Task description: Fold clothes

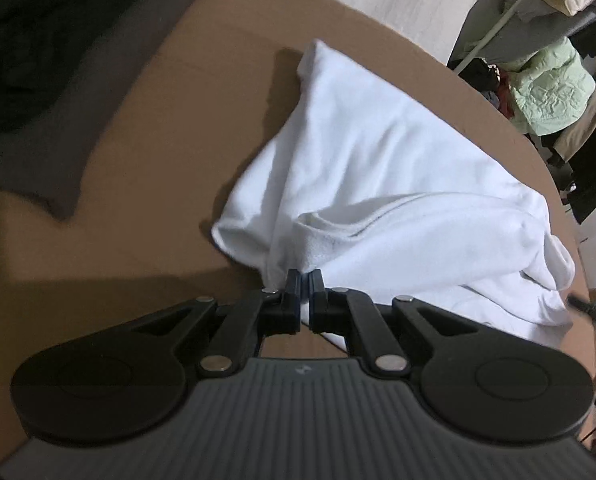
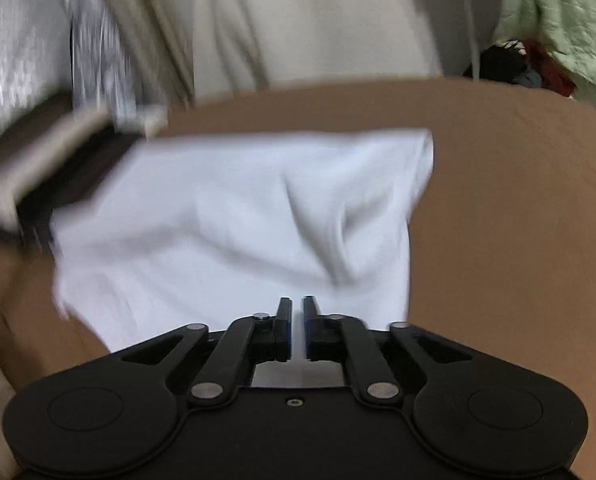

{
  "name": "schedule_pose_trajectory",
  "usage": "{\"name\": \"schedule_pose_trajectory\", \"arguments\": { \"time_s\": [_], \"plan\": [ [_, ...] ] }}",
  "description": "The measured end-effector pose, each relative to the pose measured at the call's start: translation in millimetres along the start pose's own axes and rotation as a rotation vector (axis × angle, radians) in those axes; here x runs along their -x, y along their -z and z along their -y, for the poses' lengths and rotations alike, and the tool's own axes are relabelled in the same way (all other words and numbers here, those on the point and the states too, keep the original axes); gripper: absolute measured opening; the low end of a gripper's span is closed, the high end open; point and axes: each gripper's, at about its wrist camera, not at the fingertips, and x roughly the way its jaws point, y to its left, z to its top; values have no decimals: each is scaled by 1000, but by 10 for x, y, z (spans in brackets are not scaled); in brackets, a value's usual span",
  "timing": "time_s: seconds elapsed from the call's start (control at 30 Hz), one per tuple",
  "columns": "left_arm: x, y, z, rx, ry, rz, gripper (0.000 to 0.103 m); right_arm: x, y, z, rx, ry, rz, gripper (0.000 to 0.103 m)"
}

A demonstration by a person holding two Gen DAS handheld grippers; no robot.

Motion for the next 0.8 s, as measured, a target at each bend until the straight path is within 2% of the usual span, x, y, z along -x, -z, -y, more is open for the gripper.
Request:
{"name": "schedule_pose_trajectory", "arguments": {
  "time_s": [0.03, 0.07, 0.1, 0.13, 0.2, 0.27, 0.3, 0.37, 0.4, 0.47, 0.53, 0.63, 0.73, 0.8],
  "plan": [
    [-10, -11, 2, 0, -1, -1, 3, 41, -88, 4, -21, -11, 35, 28],
    [-14, -23, 15, -5, -4, 2, 3, 45, -178, 11, -36, -16, 46, 59],
    [-24, -27, 21, -6, -7, 2, 3, -3, -238, 1, -27, 2, 29, 71],
    [-34, -30, 27, -6, -9, 1, 3, -51, -297, -8, -17, 19, 12, 77],
    [-47, -26, 12, -3, -10, -1, 3, -199, -315, -36, 34, 93, -7, 77],
    [-58, -27, -29, 14, -1, 1, 3, -335, -322, -34, 53, 150, -5, 76],
    [-64, -27, -49, 23, 4, 2, 3, -364, -314, -29, 41, 151, 8, 73],
    [-73, -39, -64, 38, 10, 7, 3, -411, -326, -26, 34, 109, 21, 55],
    [-71, -38, -58, 36, 9, 7, 3, -433, -347, -39, 40, 91, 12, 51],
    [-58, -36, -39, 30, 5, 4, 3, -479, -378, -65, 55, 56, -21, 14],
    [-36, -35, -13, 20, 0, 0, 3, -410, -336, -112, 64, 10, -7, 14],
    [16, -29, -11, 19, -8, 21, 3, -254, -204, -150, 58, -155, -72, 14],
    [68, -29, -71, 28, -37, 52, 3, -144, -28, -270, 230, -153, -217, 14],
    [125, -34, -116, 22, -81, 83, 0, -86, 19, -204, 221, -144, -247, 12]
  ]
}}
